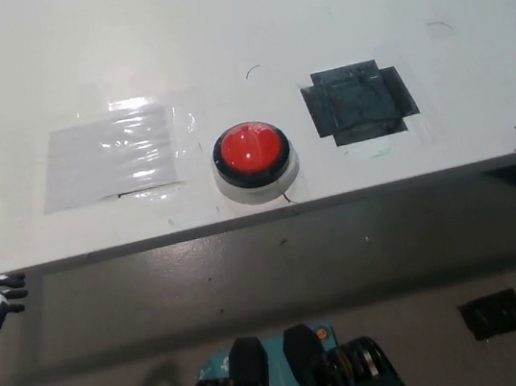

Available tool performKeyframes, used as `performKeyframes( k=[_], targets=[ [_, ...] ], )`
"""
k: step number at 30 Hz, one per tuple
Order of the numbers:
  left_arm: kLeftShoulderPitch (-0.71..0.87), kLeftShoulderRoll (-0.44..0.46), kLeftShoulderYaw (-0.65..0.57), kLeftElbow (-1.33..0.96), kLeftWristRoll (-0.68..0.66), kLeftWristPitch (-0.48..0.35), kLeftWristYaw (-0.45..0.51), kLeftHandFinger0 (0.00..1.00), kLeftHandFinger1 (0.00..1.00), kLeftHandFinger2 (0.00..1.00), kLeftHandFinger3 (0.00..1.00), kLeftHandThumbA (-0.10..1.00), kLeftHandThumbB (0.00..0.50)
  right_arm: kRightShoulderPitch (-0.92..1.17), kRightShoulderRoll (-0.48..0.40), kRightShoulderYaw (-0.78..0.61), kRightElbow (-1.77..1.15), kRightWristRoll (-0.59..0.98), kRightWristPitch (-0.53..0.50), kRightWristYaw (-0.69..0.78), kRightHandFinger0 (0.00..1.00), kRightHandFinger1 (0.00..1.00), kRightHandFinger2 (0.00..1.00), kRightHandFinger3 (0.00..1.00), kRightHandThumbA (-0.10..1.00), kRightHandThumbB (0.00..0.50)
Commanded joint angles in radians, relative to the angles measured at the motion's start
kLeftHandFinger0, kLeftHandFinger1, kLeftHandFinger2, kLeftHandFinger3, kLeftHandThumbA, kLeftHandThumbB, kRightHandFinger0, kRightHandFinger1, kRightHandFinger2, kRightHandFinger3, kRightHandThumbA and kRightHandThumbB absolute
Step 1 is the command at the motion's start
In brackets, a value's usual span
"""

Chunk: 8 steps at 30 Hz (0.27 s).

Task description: The robot uses its right hand to make a fist and press the red button kept in the middle of the desk

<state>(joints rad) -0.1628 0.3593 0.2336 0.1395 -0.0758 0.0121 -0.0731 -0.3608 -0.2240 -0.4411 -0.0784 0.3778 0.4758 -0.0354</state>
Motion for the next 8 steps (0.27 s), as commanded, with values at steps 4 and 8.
performKeyframes(
  k=[4,8],
  targets=[
    [-0.016,0.015,0.007,-0.024,0.001,-0.026,0.006,0.56,0.58,0.65,0.65,0.51,0.005,-0.025,-0.026,0.001,-0.007,0.002,-0.008,-0.012,0.01,0.23,0.4,0.44,0.79,0.097],
    [-0.018,0.009,0.009,-0.02,-0.002,-0.017,0.012,0.54,0.57,0.64,0.66,0.52,0.013,-0.03,-0.041,0.014,0.005,-0.007,-0.015,-0.001,0.0,0.21,0.35,0.44,0.79,0.083]
  ],
)
